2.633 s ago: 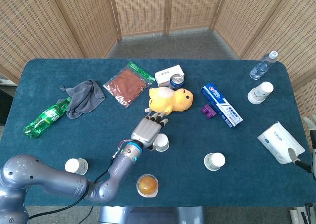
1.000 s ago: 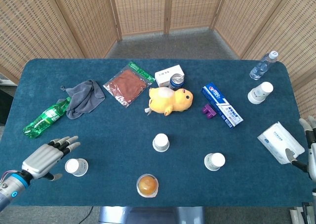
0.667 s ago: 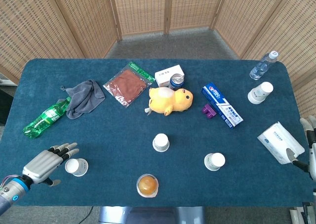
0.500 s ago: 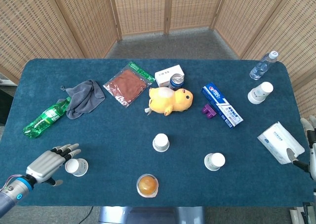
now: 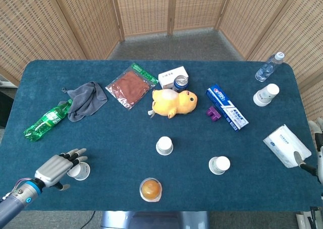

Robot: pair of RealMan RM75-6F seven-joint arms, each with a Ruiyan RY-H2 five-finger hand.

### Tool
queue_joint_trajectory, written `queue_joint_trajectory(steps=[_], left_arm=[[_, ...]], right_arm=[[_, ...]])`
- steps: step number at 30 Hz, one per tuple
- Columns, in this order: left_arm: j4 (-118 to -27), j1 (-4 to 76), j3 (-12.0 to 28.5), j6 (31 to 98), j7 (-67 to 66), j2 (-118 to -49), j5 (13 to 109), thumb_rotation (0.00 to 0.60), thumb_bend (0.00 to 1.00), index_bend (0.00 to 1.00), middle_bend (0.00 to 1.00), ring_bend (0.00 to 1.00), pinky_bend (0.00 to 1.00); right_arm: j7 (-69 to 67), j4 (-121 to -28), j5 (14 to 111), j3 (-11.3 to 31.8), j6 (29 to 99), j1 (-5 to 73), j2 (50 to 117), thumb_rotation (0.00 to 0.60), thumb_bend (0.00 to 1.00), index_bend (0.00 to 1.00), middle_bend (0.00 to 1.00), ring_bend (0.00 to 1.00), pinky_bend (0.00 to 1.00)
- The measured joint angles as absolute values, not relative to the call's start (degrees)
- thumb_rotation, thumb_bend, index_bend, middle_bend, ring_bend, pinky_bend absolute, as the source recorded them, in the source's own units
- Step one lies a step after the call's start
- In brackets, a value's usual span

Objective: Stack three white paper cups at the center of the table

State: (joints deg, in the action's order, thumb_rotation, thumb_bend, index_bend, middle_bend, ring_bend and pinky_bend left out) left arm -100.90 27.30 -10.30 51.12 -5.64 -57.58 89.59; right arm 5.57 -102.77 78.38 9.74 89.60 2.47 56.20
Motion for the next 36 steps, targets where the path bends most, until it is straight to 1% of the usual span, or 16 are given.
queue_joint_trajectory(steps=[3, 7, 13, 20, 26, 31, 36], left_arm=[[-100.8, 27.1, -9.9, 51.6, -7.1, -58.4, 89.4, 0.6, 0.25, 0.25, 0.2, 0.13, 0.39], [-101.0, 26.7, -9.3, 52.2, -9.7, -59.2, 88.6, 0.6, 0.27, 0.37, 0.3, 0.24, 0.44], [-101.5, 26.1, -8.6, 52.9, -13.8, -60.6, 86.7, 0.6, 0.29, 0.45, 0.37, 0.31, 0.51], [-101.6, 25.2, -7.9, 54.3, -15.0, -61.4, 85.1, 0.6, 0.31, 0.46, 0.38, 0.32, 0.52], [-103.1, 25.5, -6.6, 54.8, -11.2, -60.0, 84.6, 0.6, 0.31, 0.46, 0.38, 0.32, 0.52], [-106.0, 27.1, -3.5, 55.3, -6.1, -56.9, 83.9, 0.6, 0.31, 0.46, 0.38, 0.32, 0.52], [-109.0, 30.0, -0.2, 54.1, -4.4, -54.2, 82.4, 0.6, 0.31, 0.45, 0.38, 0.32, 0.52]], right_arm=[[5.5, -102.7, 78.4, 9.7, 89.6, 2.5, 56.2, 0.6, 0.32, 0.12, 0.02, 0.0, 0.02], [5.3, -102.7, 78.4, 9.8, 89.6, 2.4, 56.1, 0.6, 0.32, 0.12, 0.03, 0.0, 0.02], [5.1, -102.8, 78.5, 9.8, 89.7, 2.4, 56.0, 0.6, 0.32, 0.12, 0.03, 0.0, 0.02], [5.1, -102.8, 78.5, 9.8, 89.8, 2.4, 56.0, 0.6, 0.32, 0.12, 0.03, 0.0, 0.02], [5.3, -102.8, 78.6, 9.7, 89.7, 2.4, 56.1, 0.6, 0.32, 0.12, 0.03, 0.0, 0.02], [5.8, -102.9, 78.8, 9.5, 89.5, 2.5, 56.3, 0.6, 0.32, 0.12, 0.03, 0.0, 0.02], [6.7, -103.0, 79.0, 9.3, 89.4, 2.6, 56.7, 0.6, 0.32, 0.12, 0.03, 0.0, 0.02]])
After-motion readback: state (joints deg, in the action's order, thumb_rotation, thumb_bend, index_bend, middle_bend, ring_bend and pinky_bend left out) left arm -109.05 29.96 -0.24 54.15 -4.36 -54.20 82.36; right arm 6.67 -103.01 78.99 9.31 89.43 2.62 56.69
